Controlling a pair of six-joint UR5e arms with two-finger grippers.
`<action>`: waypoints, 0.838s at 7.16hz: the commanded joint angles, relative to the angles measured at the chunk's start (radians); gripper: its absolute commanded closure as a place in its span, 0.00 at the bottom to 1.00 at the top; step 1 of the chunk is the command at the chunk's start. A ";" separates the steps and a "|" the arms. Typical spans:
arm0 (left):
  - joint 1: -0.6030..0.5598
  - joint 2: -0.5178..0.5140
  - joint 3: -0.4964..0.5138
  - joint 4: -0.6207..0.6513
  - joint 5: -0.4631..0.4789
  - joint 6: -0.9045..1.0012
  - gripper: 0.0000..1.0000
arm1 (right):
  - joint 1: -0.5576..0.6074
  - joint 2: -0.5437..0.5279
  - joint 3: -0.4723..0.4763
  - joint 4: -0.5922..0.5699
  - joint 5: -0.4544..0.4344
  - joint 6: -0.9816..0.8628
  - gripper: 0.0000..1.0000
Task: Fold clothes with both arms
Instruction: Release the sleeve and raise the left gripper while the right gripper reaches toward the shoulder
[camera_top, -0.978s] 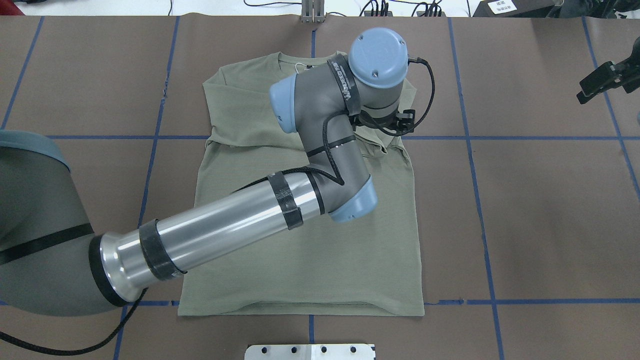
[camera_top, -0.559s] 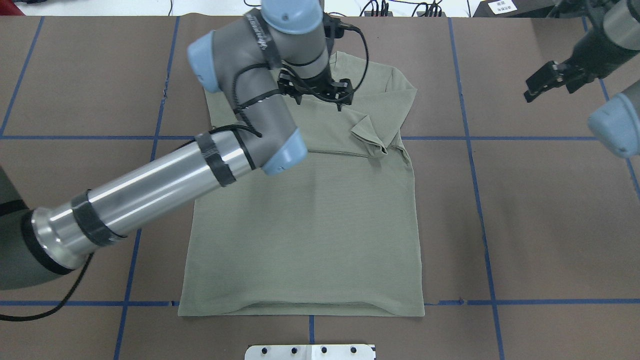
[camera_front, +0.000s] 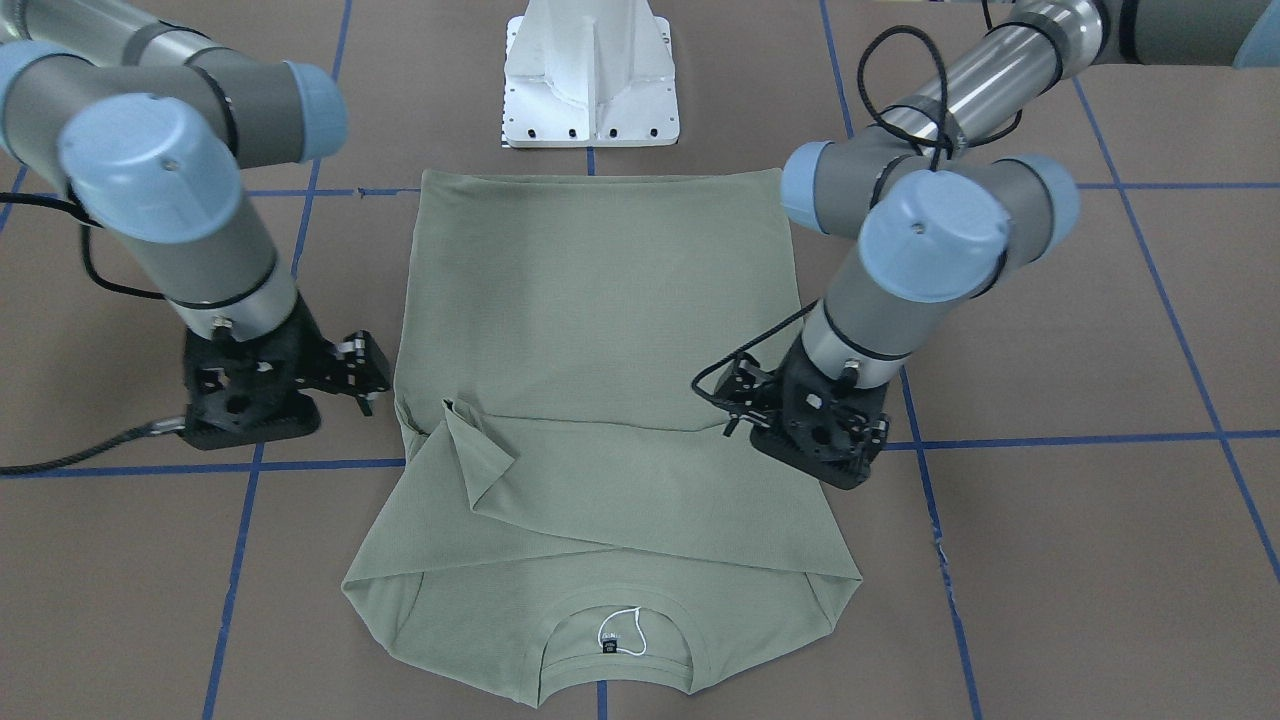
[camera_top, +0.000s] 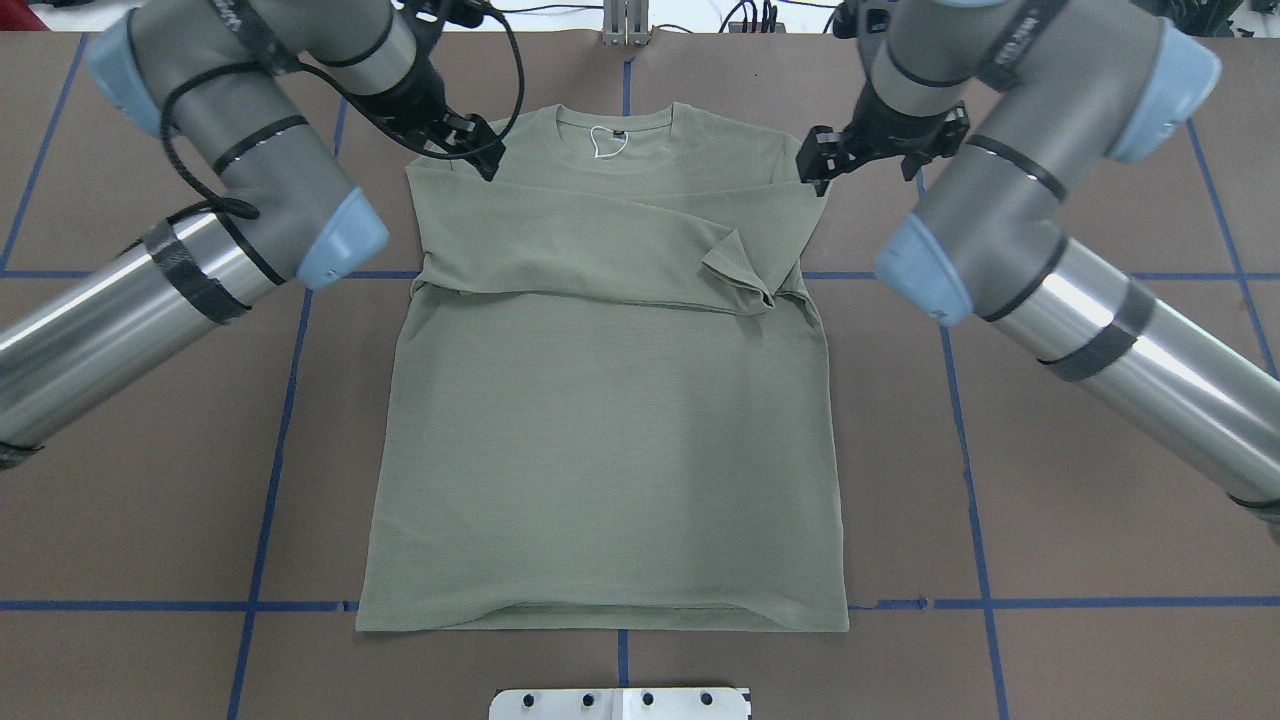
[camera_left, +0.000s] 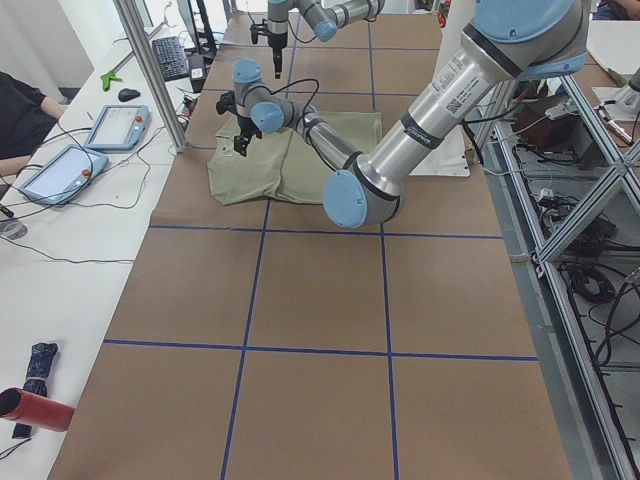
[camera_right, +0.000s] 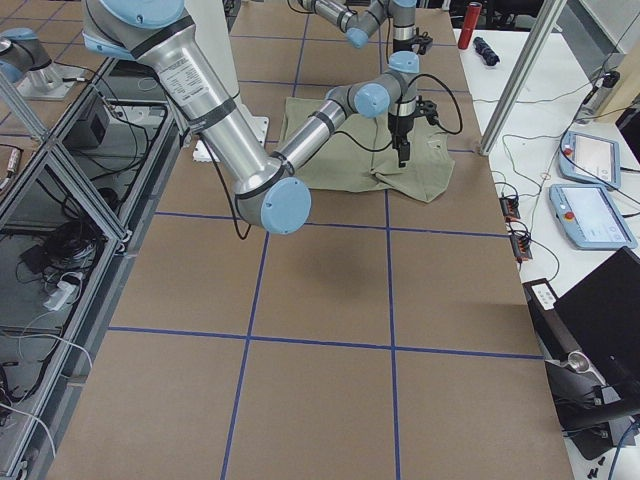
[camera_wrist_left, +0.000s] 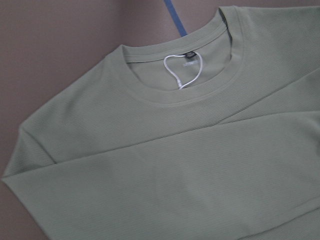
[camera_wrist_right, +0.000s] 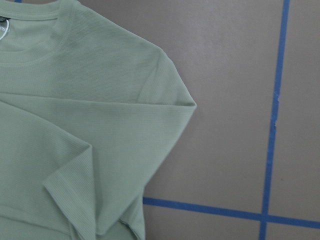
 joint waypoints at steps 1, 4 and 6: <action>-0.108 0.100 -0.034 -0.007 -0.131 0.216 0.00 | -0.091 0.224 -0.274 0.004 -0.128 0.063 0.05; -0.110 0.116 -0.034 -0.009 -0.145 0.223 0.00 | -0.213 0.296 -0.401 0.009 -0.302 0.129 0.12; -0.110 0.119 -0.033 -0.010 -0.143 0.223 0.00 | -0.250 0.293 -0.437 0.022 -0.362 0.128 0.15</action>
